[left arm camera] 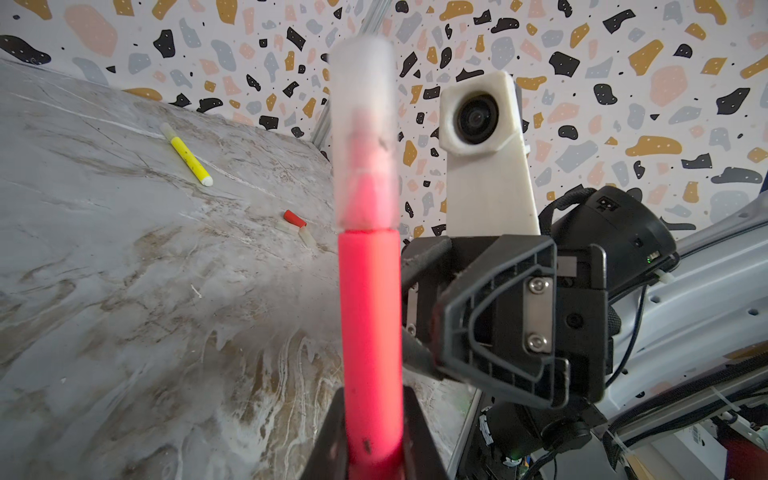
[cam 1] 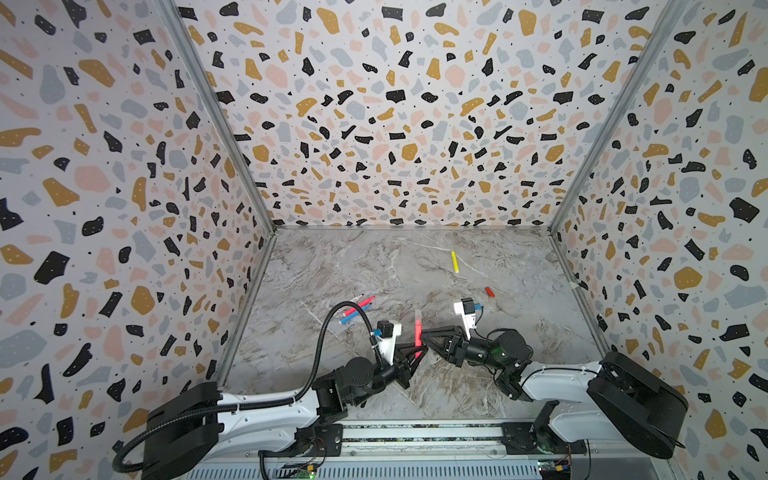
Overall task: Insert the pens into the pen caps
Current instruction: 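Press the cap down with the right gripper while the left holds the highlighter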
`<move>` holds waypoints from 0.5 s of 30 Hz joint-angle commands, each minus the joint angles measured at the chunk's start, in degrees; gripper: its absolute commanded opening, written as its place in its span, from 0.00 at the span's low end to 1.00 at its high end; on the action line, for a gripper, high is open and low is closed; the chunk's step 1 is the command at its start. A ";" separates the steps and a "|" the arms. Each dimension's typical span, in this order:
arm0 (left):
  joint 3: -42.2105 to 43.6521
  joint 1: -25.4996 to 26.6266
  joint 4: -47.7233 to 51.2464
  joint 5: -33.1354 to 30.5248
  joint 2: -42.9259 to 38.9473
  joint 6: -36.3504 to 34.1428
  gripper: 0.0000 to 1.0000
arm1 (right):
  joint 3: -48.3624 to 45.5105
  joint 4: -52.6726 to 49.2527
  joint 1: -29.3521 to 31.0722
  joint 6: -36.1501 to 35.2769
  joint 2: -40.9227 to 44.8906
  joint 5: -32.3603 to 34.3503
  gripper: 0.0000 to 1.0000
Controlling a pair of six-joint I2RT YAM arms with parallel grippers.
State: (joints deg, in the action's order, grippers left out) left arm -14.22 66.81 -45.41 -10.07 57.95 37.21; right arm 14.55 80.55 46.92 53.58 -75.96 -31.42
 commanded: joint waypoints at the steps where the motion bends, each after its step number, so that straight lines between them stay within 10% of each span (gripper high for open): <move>1: 0.68 -0.27 -3.35 -1.18 -0.97 -0.60 0.00 | 0.56 0.89 0.22 -1.35 2.23 -0.85 0.33; 15: 0.95 -0.27 3.02 -2.43 -4.88 -5.08 0.00 | 18.60 -45.39 -4.11 -18.36 16.37 -1.03 0.54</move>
State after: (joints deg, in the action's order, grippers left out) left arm -13.87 66.81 -41.43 -11.33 53.95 34.04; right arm 27.79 48.84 42.96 42.06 -60.42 -32.08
